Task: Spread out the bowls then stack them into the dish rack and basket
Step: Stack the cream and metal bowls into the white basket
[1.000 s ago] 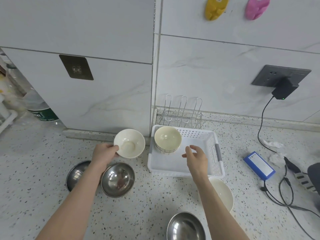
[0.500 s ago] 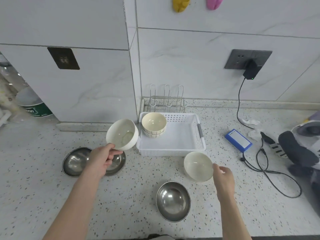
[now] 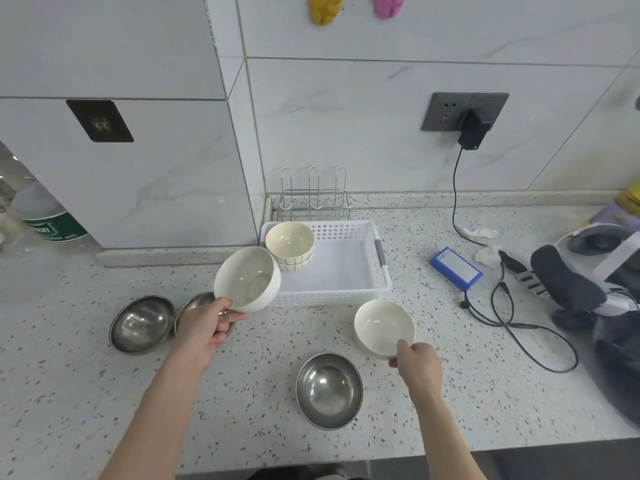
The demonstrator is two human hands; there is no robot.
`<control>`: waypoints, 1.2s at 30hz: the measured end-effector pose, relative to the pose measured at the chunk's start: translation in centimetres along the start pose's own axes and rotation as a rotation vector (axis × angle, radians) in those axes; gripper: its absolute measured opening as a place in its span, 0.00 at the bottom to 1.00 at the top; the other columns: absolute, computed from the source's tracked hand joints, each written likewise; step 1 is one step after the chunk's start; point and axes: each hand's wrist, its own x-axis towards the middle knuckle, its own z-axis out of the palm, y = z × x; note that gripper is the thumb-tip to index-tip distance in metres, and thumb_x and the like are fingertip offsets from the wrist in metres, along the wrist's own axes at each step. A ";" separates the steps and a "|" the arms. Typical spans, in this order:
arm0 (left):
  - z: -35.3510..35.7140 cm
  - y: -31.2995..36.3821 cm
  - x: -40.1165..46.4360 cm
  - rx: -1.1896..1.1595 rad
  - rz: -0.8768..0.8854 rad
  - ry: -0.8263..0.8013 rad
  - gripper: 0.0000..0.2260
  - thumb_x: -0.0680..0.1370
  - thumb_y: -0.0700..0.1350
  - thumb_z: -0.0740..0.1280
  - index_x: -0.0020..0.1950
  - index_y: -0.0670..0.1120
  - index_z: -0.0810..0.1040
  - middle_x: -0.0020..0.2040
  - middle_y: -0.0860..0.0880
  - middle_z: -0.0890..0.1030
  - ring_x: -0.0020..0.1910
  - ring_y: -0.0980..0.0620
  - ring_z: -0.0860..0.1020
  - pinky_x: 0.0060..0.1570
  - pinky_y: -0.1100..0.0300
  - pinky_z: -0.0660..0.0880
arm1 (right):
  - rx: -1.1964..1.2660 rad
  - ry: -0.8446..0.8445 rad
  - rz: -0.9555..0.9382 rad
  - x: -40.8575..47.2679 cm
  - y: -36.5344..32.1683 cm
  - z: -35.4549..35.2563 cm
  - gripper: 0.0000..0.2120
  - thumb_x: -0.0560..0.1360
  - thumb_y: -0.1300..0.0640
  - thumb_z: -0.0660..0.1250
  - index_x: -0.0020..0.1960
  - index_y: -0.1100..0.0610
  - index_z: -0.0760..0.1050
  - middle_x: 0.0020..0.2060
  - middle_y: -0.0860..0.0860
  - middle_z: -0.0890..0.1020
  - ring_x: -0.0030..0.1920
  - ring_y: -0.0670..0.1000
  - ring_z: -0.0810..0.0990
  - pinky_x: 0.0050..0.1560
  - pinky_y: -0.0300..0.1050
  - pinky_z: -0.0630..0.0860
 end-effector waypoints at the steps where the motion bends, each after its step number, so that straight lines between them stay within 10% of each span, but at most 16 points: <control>1: 0.0 0.0 0.0 -0.003 0.006 -0.001 0.03 0.80 0.37 0.62 0.50 0.41 0.75 0.45 0.35 0.84 0.17 0.60 0.61 0.15 0.69 0.57 | -0.039 0.010 -0.018 -0.1 0.0 -0.5 0.12 0.73 0.59 0.60 0.40 0.65 0.78 0.31 0.53 0.84 0.28 0.51 0.72 0.31 0.43 0.68; 16: 2.7 1.8 1.9 0.010 0.028 0.007 0.06 0.80 0.40 0.63 0.51 0.39 0.77 0.43 0.38 0.86 0.19 0.58 0.59 0.15 0.69 0.56 | 0.297 -0.041 -0.098 2.3 -8.3 -2.4 0.10 0.73 0.62 0.59 0.42 0.65 0.78 0.28 0.55 0.84 0.27 0.49 0.67 0.27 0.42 0.65; 36: 6.6 2.5 5.5 0.013 0.043 0.085 0.05 0.79 0.39 0.64 0.50 0.41 0.79 0.41 0.42 0.87 0.19 0.59 0.61 0.17 0.68 0.59 | 0.090 -0.190 -0.076 11.3 -14.5 7.7 0.12 0.74 0.60 0.61 0.44 0.66 0.81 0.25 0.47 0.74 0.33 0.45 0.76 0.28 0.39 0.67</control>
